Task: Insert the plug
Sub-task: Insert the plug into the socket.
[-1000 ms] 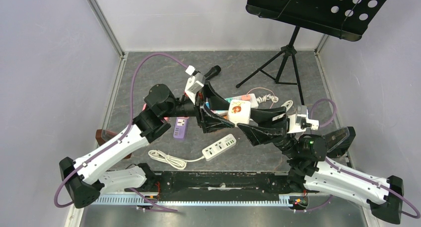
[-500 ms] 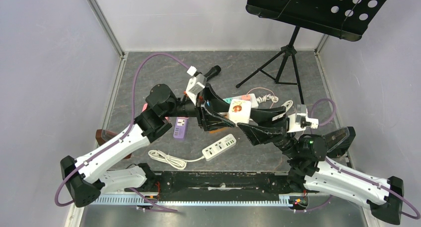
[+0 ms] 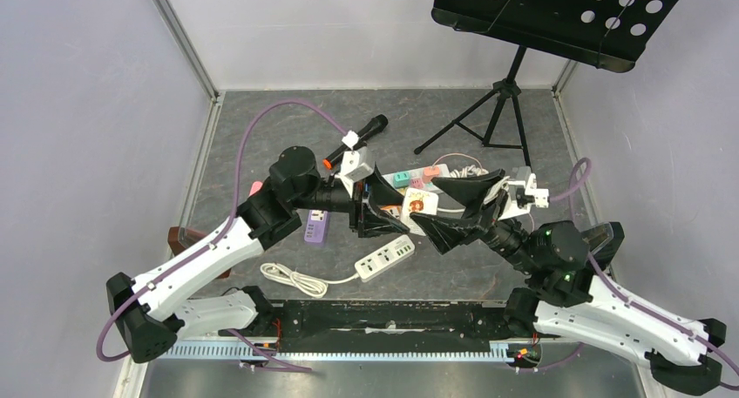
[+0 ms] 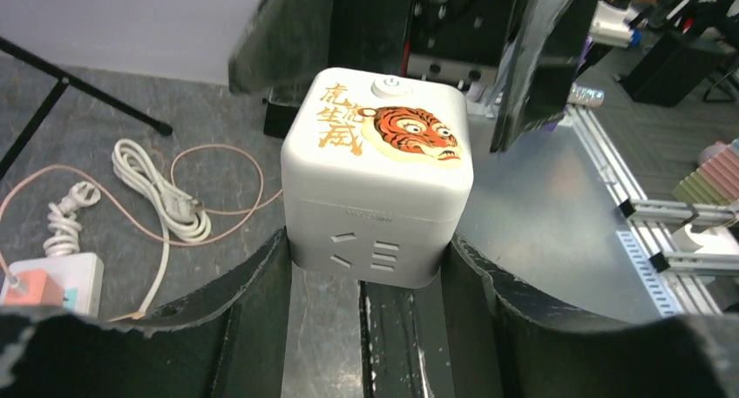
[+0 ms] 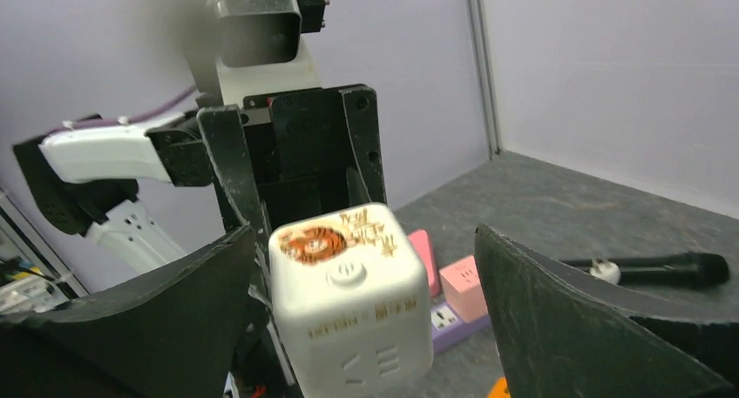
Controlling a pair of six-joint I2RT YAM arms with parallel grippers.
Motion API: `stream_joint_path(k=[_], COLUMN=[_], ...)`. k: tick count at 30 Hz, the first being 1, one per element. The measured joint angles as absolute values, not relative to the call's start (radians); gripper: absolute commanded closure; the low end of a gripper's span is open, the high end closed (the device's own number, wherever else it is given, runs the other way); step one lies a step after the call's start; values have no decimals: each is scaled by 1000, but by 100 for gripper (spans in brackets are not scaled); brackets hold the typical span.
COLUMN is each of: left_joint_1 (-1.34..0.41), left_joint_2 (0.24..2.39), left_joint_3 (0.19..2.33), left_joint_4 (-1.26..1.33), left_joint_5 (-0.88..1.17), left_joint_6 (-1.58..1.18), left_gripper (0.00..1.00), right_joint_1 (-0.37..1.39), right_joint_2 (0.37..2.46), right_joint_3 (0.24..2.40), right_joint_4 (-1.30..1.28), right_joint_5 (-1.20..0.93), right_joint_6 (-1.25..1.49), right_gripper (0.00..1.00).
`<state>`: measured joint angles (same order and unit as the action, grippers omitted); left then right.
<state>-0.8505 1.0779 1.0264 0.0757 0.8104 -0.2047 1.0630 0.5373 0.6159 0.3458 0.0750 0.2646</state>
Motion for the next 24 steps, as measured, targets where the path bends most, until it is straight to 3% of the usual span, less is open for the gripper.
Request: stream_joint_path(k=[10, 21, 24], left_joint_1=[-850, -850, -850], left_joint_2=[1084, 1106, 1113], left_joint_3=[1111, 1158, 1169], left_joint_4=[-276, -479, -507], left_joint_5=[820, 862, 877], left_joint_6=[99, 261, 281], left_gripper=[98, 98, 98], right_joint_1=[1063, 1063, 1063], right_joint_2=[657, 735, 768], right_joint_3=[935, 962, 963], right_joint_4=[-152, -377, -385], right_joint_5=[-28, -218, -228], right_joint_6=[93, -49, -62], right_gripper=[2, 2, 14])
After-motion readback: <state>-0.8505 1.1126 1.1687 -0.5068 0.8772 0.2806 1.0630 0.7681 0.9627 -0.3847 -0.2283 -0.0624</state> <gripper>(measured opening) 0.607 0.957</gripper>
